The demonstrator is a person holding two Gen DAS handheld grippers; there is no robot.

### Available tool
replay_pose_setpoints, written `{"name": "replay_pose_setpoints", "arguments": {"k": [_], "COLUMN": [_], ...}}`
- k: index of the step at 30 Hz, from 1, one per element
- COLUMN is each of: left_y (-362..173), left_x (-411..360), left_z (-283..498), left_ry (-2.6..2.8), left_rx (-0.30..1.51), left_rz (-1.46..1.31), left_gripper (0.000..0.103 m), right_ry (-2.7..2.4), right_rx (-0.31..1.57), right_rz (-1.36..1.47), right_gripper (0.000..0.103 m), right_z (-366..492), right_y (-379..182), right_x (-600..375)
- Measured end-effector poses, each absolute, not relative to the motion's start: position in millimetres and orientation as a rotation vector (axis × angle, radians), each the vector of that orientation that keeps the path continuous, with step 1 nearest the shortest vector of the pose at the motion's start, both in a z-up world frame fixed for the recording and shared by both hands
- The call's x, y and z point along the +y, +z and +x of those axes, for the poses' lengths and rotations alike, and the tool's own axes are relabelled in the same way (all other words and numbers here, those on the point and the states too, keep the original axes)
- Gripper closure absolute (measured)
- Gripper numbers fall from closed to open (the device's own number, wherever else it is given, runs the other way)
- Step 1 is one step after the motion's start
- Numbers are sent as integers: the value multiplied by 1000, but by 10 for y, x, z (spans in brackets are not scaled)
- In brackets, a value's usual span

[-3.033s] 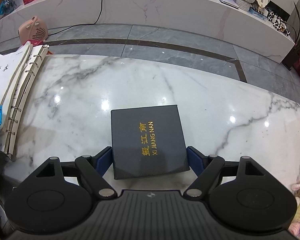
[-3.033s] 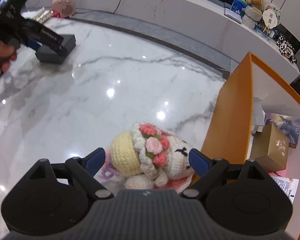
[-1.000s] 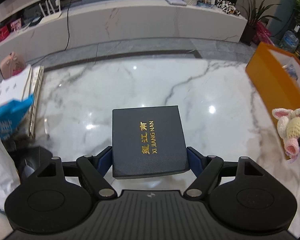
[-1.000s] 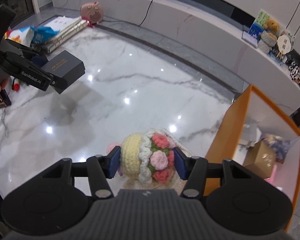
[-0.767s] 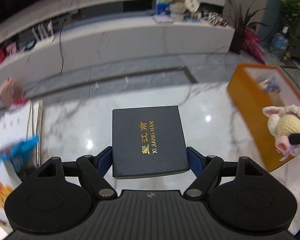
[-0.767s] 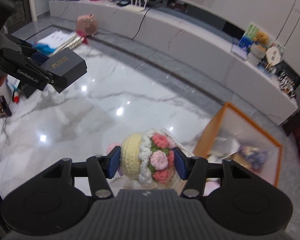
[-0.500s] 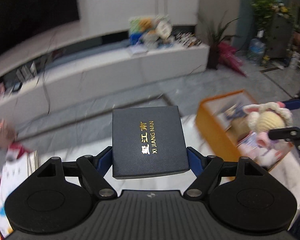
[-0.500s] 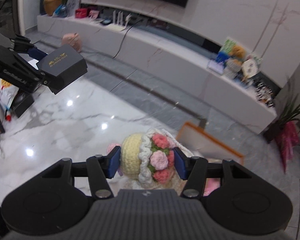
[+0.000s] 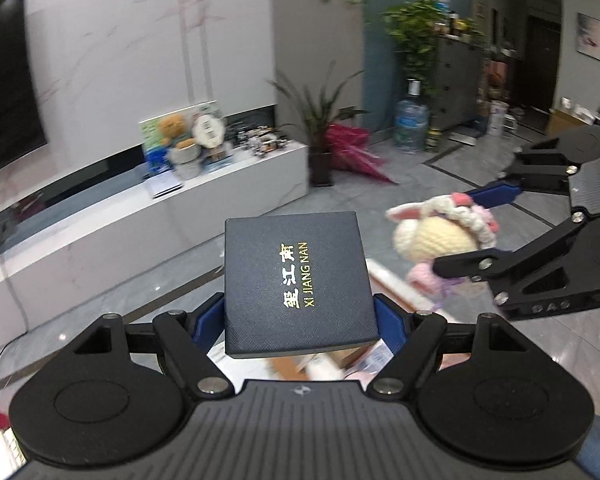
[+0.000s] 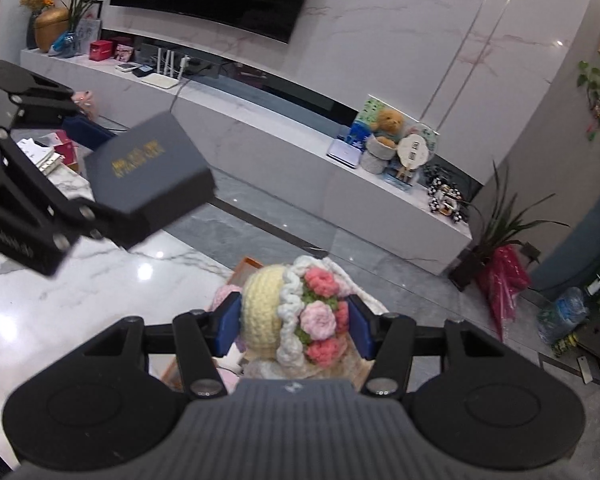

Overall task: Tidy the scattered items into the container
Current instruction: 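Lift and carry the navy box and bunny over the orange box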

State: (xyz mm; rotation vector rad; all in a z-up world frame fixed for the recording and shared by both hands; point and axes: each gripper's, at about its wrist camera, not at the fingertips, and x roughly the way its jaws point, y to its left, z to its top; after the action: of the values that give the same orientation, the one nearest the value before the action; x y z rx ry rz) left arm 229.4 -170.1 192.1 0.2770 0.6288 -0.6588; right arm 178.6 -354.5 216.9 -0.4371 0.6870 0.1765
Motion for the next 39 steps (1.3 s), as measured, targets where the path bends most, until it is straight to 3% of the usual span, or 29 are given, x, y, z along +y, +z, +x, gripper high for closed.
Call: {"name": "replay_pose_setpoints", "arguments": {"k": [11, 39], "left_y": [1393, 259], "left_x": [-2235, -2522], "left_z": [2693, 3734], "left_ry": [-685, -628], "left_rx": [722, 962], "left_rz": [300, 292], "left_gripper": [13, 13], "right_ry": [150, 228], "right_rx": [755, 949], "right_rz": [-416, -324], "right_gripper": [45, 45], "right_z": [2049, 2866], "right_y": [1824, 359], "right_x": [-3927, -4005]}}
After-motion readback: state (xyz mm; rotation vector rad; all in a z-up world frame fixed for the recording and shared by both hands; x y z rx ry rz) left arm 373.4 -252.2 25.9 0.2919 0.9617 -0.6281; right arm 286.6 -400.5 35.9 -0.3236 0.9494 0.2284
